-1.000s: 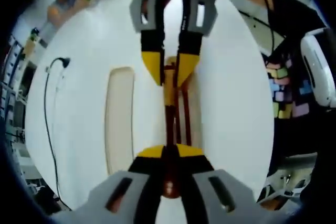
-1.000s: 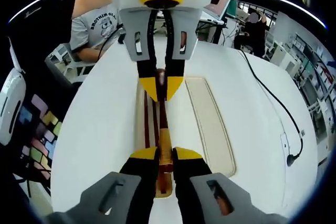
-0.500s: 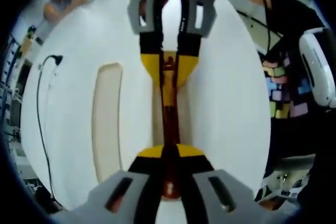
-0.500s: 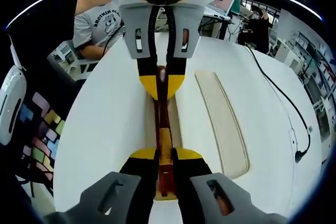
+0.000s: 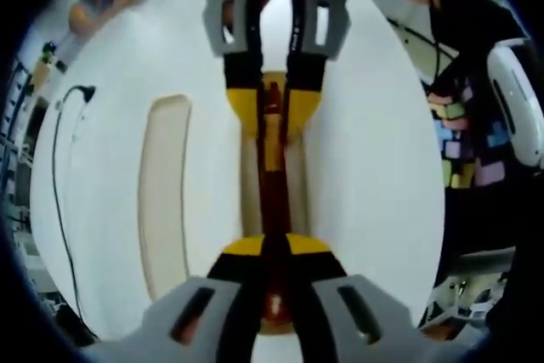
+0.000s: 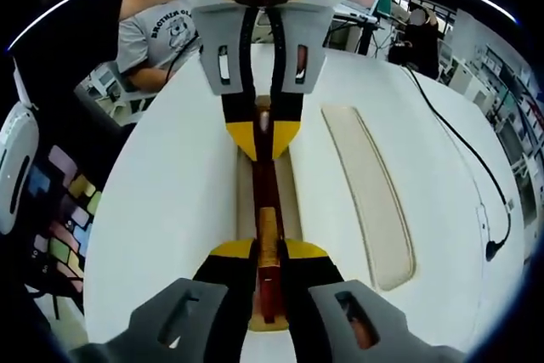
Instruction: Arrange the utensils inside the cutlery case until each visible utensil rests in its matching compartment.
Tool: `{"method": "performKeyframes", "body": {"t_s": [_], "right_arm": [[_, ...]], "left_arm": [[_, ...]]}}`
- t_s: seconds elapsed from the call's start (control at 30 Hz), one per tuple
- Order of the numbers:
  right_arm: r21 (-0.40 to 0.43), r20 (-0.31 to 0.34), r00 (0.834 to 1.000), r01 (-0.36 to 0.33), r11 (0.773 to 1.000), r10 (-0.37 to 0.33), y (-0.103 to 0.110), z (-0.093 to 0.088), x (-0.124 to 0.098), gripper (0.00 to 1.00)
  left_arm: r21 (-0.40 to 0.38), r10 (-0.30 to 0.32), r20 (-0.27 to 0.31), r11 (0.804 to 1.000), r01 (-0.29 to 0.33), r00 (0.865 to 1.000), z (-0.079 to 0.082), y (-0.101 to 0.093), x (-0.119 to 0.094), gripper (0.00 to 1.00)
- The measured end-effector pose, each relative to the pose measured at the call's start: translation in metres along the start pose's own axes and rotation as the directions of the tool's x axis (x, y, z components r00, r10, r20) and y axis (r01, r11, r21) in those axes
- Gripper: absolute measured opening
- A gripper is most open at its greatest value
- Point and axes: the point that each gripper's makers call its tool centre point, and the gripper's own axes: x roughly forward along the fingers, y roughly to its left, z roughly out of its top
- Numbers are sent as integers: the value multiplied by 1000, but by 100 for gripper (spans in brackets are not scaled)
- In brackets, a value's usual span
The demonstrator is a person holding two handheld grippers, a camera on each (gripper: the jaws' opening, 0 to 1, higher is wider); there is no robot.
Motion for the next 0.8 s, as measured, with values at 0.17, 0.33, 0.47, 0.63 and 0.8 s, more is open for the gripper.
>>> {"method": "performKeyframes", "body": {"t_s": [0.17, 0.33, 0.47, 0.63, 0.8], "right_arm": [[-5, -9, 1000, 2, 1000, -2, 0, -2, 0, 10], [-2, -9, 1000, -10, 1000, 10, 2, -3, 0, 10], [-3, 2, 1000, -2, 1000, 2, 1, -3, -4, 10], [8, 4, 1000, -9, 1000, 9, 3, -6, -6, 10], [7, 7, 1000, 15, 1000, -15, 1, -6, -14, 10]], "left_arm": [[6, 2, 3, 1000, -2, 1000, 1, 1, 0, 6], [9, 0, 1, 1000, 0, 1000, -1, -1, 1, 7], [0, 4, 13, 1000, -4, 1000, -1, -1, -1, 7], [-14, 0, 27, 1000, 0, 1000, -2, -2, -3, 7], [-35, 8, 73, 999, -6, 997, 2, 1, -10, 7]]}}
